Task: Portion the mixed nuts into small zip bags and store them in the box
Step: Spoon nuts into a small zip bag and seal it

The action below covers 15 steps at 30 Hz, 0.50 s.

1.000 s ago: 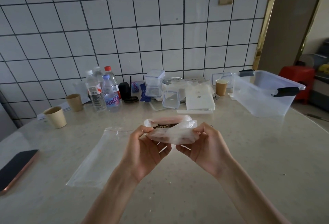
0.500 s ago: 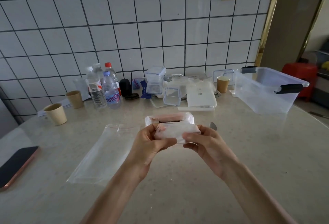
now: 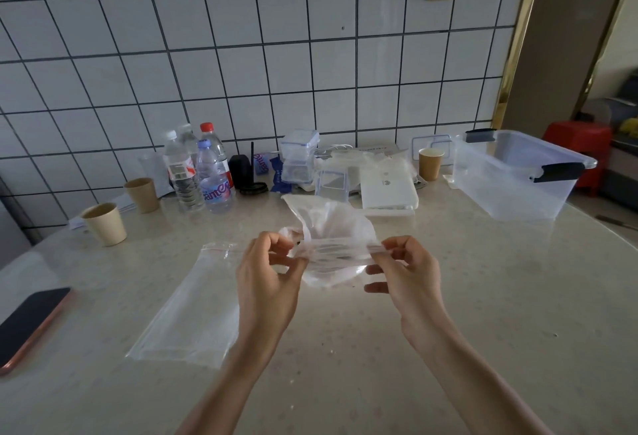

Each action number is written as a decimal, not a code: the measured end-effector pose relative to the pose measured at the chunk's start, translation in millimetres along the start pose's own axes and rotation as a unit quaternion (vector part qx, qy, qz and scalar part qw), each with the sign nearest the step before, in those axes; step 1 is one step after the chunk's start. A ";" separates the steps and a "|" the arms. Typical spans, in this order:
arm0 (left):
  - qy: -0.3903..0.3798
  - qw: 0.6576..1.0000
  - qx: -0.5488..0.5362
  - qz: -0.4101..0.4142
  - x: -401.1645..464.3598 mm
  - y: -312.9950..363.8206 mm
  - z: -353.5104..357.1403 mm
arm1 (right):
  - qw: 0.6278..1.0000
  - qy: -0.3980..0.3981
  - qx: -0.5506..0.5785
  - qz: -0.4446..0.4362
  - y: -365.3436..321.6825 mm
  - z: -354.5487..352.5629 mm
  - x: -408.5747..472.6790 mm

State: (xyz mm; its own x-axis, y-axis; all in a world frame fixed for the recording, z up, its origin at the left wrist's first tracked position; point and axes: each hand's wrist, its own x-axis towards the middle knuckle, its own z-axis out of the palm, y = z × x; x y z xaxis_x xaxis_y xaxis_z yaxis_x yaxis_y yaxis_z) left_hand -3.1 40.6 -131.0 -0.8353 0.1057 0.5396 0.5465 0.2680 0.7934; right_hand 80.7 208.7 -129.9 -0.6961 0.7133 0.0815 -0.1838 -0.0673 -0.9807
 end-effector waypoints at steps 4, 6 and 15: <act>-0.040 0.988 -0.094 -0.119 -1.4 -2.8 -0.3 | 1.000 0.021 0.002 0.012 2.5 0.1 -1.6; -0.054 0.957 -0.196 -0.205 -3.8 -0.1 0.0 | 0.999 0.020 0.030 0.033 4.7 -1.1 -1.7; -0.142 0.863 -0.365 -0.319 -7.6 -1.3 -2.8 | 0.980 -0.052 0.122 0.147 9.5 -10.3 -0.9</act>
State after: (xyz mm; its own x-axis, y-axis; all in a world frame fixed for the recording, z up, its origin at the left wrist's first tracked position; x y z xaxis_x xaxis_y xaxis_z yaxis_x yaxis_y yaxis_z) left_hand 2.7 36.8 -135.4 -0.9052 0.4173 -0.0801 -0.2233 -0.3068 0.9252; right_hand 86.7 214.6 -141.1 -0.8086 0.5638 -0.1682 -0.1166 -0.4337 -0.8935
